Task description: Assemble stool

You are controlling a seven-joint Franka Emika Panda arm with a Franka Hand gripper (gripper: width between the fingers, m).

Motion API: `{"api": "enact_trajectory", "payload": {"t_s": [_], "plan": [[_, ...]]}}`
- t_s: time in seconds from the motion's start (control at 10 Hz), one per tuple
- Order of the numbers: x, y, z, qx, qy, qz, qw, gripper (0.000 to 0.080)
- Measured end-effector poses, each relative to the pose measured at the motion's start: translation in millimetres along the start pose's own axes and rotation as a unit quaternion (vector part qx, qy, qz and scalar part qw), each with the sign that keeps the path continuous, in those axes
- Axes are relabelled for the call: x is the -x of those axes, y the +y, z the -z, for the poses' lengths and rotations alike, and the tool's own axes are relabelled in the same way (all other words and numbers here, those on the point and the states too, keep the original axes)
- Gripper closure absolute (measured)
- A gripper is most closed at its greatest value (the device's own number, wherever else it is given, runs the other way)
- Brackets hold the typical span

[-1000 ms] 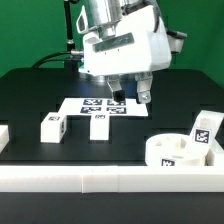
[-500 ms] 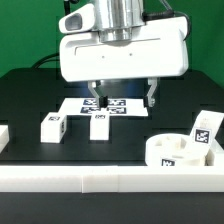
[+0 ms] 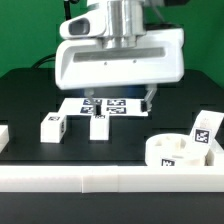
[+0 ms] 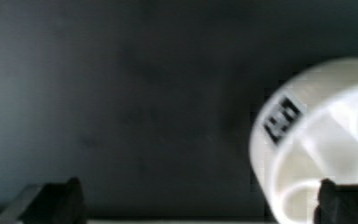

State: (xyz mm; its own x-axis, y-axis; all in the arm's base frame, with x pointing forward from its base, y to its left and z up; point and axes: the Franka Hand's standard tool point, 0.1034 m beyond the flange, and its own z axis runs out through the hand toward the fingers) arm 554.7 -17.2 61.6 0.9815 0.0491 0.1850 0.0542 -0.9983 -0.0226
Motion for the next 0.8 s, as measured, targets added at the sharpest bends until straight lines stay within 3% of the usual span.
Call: {"api": "enact_trajectory", "payload": {"t_s": [0.2, 0.3, 0.4, 0.5, 0.6, 0.8], "plan": [[12.9, 23.6, -5.9, -0.005, -0.023, 0.004, 1.0, 0.0151], [10.8, 20.0, -5.4, -0.005, -0.02, 0.003, 1.0, 0.0151], [15.6, 14.9, -7.1, -0.013, -0.04, -0.001, 0.999, 0.0151], [20.5, 7.4, -6.4, -0.032, -0.101, -0.007, 0.994, 0.0151], [15.1, 6.6, -5.6, -0.038, -0.122, -0.011, 0.992, 0.0151], [29.2, 7.4, -5.4, -0.031, -0.225, -0.07, 0.971, 0.0151]]}}
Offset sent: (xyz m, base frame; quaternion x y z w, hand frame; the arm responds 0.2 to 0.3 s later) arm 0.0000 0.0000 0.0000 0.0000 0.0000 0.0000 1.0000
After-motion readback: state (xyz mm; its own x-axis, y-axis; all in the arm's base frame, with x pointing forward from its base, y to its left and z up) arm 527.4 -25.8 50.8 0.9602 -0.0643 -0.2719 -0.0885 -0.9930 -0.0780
